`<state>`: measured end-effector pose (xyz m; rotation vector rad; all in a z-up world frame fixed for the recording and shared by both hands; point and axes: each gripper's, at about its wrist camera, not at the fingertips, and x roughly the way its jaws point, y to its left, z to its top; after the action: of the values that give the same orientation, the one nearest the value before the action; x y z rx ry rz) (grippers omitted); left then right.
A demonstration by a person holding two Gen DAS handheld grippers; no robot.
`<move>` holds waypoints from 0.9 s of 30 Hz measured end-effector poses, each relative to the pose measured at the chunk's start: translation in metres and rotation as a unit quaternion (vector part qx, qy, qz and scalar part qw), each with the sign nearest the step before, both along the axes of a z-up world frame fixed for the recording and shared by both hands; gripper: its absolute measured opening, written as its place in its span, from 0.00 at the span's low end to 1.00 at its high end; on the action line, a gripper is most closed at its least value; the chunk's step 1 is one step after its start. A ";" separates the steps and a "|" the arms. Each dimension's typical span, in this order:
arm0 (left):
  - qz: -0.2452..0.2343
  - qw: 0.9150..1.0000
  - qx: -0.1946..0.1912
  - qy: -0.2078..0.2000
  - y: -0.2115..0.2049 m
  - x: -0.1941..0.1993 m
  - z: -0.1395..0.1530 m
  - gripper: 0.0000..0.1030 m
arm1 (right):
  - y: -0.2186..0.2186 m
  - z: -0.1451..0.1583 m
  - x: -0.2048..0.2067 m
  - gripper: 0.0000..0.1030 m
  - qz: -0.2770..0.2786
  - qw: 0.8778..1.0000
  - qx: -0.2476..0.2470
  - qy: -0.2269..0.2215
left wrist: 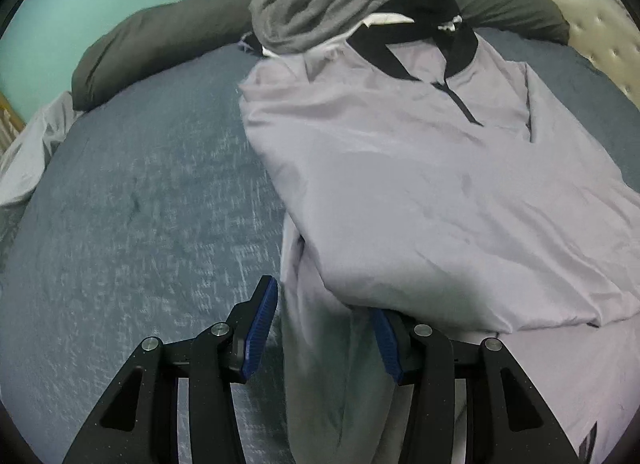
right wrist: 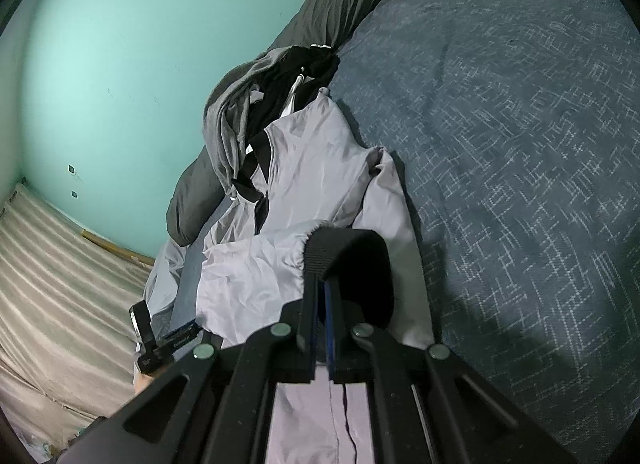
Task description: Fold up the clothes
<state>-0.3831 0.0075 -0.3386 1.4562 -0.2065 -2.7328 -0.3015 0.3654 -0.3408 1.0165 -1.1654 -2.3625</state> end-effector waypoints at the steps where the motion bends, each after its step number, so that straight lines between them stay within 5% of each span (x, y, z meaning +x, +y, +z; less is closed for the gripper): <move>1: 0.003 1.000 0.005 0.003 -0.002 -0.002 0.002 0.49 | -0.001 0.000 0.000 0.03 0.001 1.000 0.001 0.000; 9: 0.028 0.999 0.016 0.023 -0.011 -0.022 0.023 0.39 | -0.008 0.000 -0.003 0.03 0.014 1.000 0.002 0.002; 17: 0.100 0.994 0.005 0.043 -0.050 -0.015 0.042 0.39 | -0.032 0.005 -0.007 0.03 0.058 0.998 0.011 0.014; 27: 0.086 0.996 0.005 0.016 -0.067 -0.009 0.026 0.40 | -0.058 0.004 -0.010 0.03 0.097 0.994 0.039 0.013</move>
<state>-0.3922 -0.0599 -0.3122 1.3614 -0.0616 -2.6217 -0.3114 0.3075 -0.3366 1.0698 -0.9250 -2.2752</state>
